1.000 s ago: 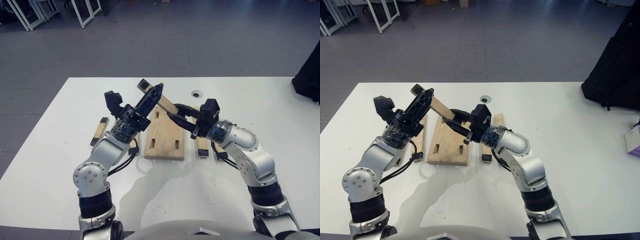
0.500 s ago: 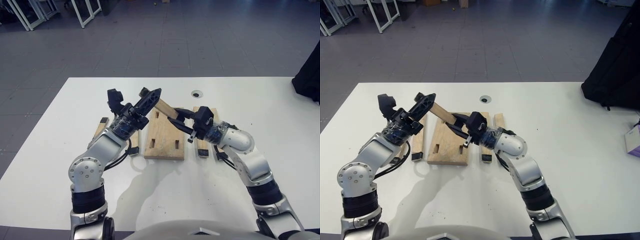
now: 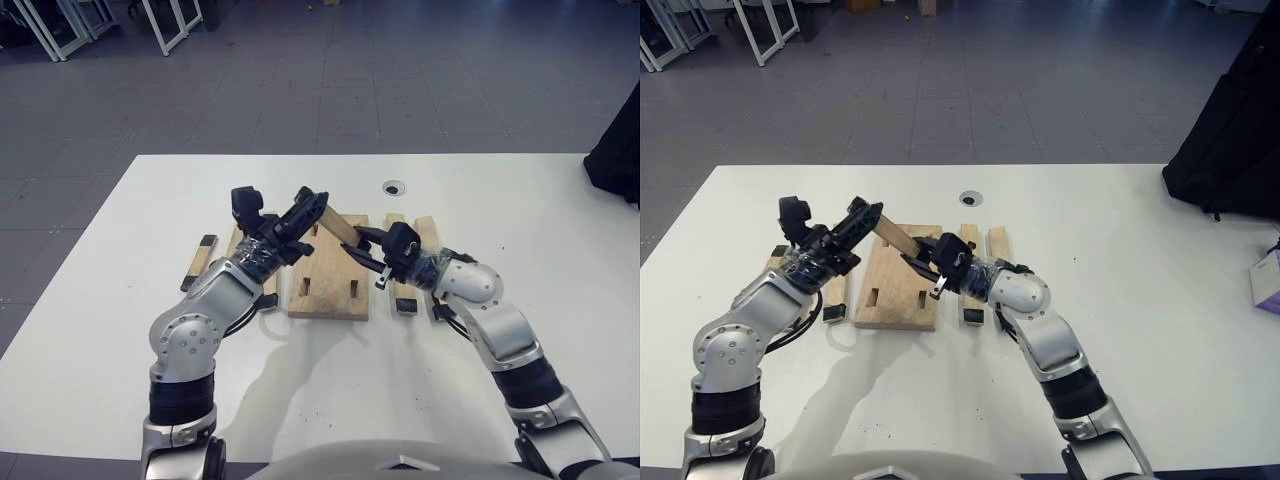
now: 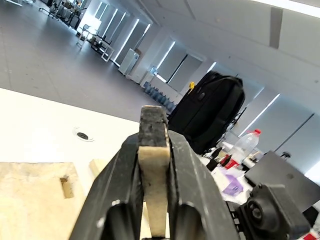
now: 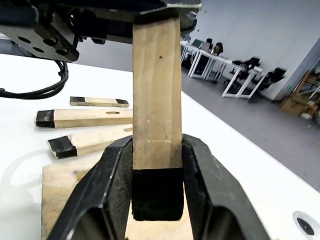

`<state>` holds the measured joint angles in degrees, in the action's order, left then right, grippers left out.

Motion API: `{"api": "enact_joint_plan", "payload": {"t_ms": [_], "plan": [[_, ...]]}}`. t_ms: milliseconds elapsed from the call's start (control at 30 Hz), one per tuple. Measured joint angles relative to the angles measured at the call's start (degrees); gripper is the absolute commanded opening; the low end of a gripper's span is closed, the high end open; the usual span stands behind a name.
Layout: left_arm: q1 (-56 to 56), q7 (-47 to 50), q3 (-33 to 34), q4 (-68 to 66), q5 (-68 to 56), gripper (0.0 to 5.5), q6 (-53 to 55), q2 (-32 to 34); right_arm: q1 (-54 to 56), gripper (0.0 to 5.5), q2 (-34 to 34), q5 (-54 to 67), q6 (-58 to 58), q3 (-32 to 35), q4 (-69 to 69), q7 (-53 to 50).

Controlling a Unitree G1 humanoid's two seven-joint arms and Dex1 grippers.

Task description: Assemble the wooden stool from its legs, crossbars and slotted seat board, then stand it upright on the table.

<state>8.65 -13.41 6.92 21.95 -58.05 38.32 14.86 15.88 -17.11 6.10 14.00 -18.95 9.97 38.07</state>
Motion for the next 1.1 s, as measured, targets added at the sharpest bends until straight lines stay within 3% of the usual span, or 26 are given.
{"api": "enact_joint_plan", "payload": {"t_ms": [267,467,900,1100], "plan": [[2.99,0.22,4.52,-3.42,14.78,0.41,-10.05,2.95,-1.20,3.55,-0.82,0.50,6.56,0.08,1.31,-0.66],[2.69,3.55,11.96,-13.95,28.18,0.41,-14.10,11.63,-1.96,3.55,1.94,-1.30,9.02,0.94,2.13,-6.92],[4.24,6.67,10.58,-20.40,35.75,0.41,-12.12,9.55,-2.09,3.55,5.89,-1.94,13.75,1.09,2.21,-13.16],[4.01,6.58,10.10,-18.61,35.85,0.41,-11.05,7.57,-1.88,3.55,11.15,-6.36,13.38,4.58,-0.64,-25.50]]}}
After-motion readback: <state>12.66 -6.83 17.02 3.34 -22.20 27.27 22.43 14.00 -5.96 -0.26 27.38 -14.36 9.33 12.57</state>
